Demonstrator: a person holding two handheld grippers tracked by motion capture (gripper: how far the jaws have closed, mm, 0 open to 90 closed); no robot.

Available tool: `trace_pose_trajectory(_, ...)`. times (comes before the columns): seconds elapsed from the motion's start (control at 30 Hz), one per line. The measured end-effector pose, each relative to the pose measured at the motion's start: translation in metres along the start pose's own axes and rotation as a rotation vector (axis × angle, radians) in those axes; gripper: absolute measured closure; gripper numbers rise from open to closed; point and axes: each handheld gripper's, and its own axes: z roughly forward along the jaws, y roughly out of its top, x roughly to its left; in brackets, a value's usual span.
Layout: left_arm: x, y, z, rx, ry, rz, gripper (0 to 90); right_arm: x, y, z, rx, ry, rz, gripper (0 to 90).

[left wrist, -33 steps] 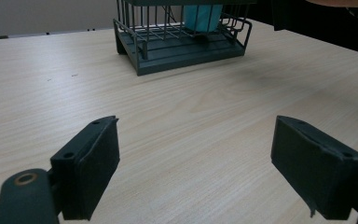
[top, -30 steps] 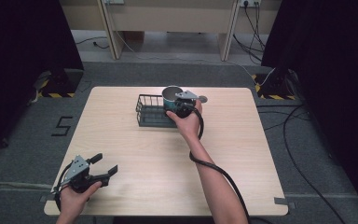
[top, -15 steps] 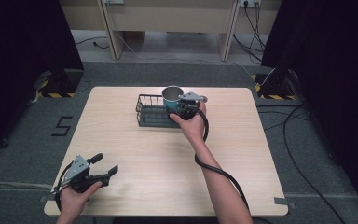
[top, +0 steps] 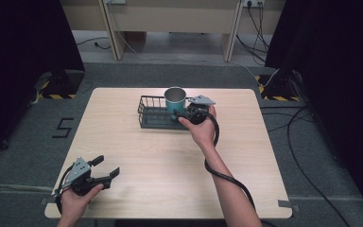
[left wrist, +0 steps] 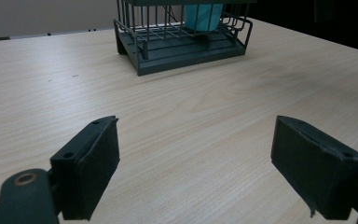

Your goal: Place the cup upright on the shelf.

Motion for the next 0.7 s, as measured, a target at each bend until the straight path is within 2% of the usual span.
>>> trace_pose_trajectory(0.2, 0.000, 0.000, 0.000, 0.000, 0.002, 0.001, 14.8, -0.005, -0.003, -0.012, -0.005, 0.002, 0.003, 15.0)
trace_pose_trajectory(0.7, -0.002, 0.001, 0.000, 0.002, 0.009, 0.009, 14.8, -0.029, -0.022, -0.048, -0.008, -0.016, 0.021, 15.4)
